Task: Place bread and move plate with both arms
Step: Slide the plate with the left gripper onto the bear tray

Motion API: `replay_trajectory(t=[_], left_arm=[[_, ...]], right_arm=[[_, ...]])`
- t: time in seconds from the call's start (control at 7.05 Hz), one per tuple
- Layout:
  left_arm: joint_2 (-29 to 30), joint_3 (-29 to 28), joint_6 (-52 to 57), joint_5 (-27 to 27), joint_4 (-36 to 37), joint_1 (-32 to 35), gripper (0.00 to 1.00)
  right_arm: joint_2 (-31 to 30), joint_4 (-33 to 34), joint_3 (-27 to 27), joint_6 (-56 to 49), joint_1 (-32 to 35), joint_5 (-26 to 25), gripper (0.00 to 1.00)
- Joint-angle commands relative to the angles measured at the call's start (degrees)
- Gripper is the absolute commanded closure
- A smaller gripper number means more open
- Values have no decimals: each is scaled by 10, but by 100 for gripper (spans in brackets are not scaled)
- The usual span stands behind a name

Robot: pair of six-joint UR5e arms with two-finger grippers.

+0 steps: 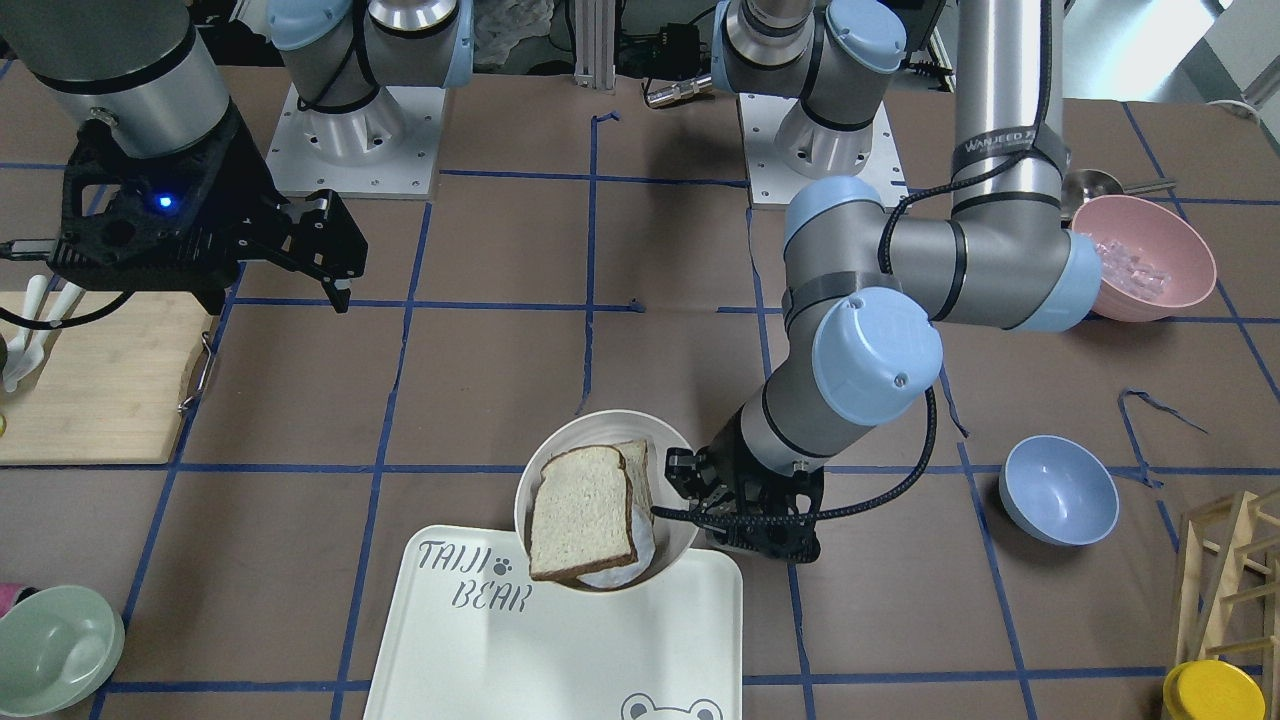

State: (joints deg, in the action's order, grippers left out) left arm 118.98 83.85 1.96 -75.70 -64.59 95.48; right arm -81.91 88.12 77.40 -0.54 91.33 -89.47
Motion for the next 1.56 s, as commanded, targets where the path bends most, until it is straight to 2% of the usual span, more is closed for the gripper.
replay_trajectory(t=[0.0,0.28,0.43,0.71,0.99,1.28,1.42], left_arm=[[87,-90,-5,35,22,0,100],[154,-157,-9,39,34,0,100],[176,-183,-18,60,37,0,100],[201,-192,-18,63,66,0,100],[210,-182,7,90,73,-5,68],[198,-178,10,84,66,-14,0],[183,-179,9,83,31,-20,0]], right_arm=[[0,2,0,1,2,2,0],[0,3,0,-1,1,2,0],[0,5,0,-1,1,2,0],[0,3,0,0,2,2,0],[0,3,0,1,2,2,0],[0,3,0,2,2,3,0],[0,3,0,4,2,4,0]])
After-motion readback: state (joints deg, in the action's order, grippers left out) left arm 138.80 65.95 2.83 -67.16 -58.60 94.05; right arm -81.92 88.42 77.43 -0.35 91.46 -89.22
